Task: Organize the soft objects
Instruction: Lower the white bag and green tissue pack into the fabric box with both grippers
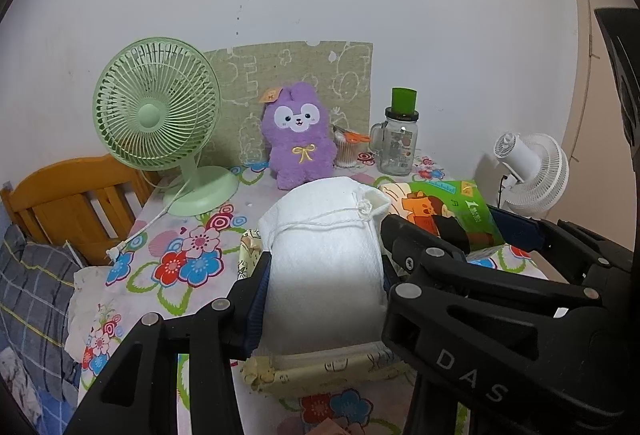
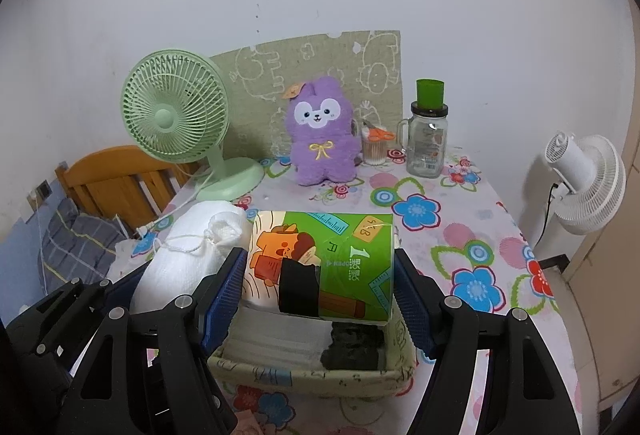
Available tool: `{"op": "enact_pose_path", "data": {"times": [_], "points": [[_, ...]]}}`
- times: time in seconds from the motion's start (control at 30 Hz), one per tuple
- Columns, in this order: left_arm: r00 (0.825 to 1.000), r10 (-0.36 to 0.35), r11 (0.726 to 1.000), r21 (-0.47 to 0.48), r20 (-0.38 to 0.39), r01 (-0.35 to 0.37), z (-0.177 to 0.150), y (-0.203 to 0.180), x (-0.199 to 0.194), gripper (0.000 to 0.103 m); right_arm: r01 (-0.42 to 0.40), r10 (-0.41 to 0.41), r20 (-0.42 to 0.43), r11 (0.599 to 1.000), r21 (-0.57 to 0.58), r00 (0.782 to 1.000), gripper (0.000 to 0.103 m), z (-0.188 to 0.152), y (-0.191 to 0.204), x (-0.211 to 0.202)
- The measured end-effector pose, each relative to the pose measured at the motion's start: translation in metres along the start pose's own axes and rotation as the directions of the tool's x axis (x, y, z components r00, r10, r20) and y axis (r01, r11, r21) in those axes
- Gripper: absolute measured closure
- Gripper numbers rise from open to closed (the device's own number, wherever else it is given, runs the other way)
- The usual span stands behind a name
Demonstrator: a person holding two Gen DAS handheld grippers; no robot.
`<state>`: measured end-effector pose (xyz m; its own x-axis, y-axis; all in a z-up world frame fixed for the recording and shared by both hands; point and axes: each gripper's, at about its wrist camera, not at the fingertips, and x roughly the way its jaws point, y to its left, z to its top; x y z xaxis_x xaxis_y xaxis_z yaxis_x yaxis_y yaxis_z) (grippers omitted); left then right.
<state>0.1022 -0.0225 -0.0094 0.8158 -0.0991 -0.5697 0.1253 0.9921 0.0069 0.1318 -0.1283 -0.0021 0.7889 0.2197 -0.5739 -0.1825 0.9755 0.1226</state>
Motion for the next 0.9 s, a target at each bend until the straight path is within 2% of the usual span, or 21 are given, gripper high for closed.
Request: {"op": "enact_pose_path", "data": {"times": [0.37,0.53,0.57,0.67,0.9], "points": [[0.999,0.0,1.0,-0.022,-0.034,0.0,0.001,0.009,0.029,0.05,-0.007,0.008,-0.05,1.0,0.003,0.999,0.029,0.002,-0.004,0.033],[0.995,0.042,0.999,-0.005,-0.093,-0.043,-0.006,0.007,0.051,0.048,-0.004,0.004,-0.052,1.0,0.002,0.999,0.029,0.002,-0.004,0.041],[0.995,0.032,0.999,-0.02,-0.098,-0.034,-0.008,0.008,0.055,0.046,-0.006,0.006,-0.056,1.0,0.002,0.998,0.029,0.002,-0.005,0.043],[0.993,0.03,0.999,-0.027,-0.117,-0.033,-0.011,0.008,0.061,0.026,-0.006,0.006,-0.07,1.0,0.004,0.998,0.029,0.0,-0.007,0.05],[0.993,0.048,0.999,0.0,-0.105,-0.048,-0.015,0.005,0.063,0.011,-0.027,0.027,-0.091,1.0,0.001,0.995,0.029,-0.005,-0.006,0.062]]}}
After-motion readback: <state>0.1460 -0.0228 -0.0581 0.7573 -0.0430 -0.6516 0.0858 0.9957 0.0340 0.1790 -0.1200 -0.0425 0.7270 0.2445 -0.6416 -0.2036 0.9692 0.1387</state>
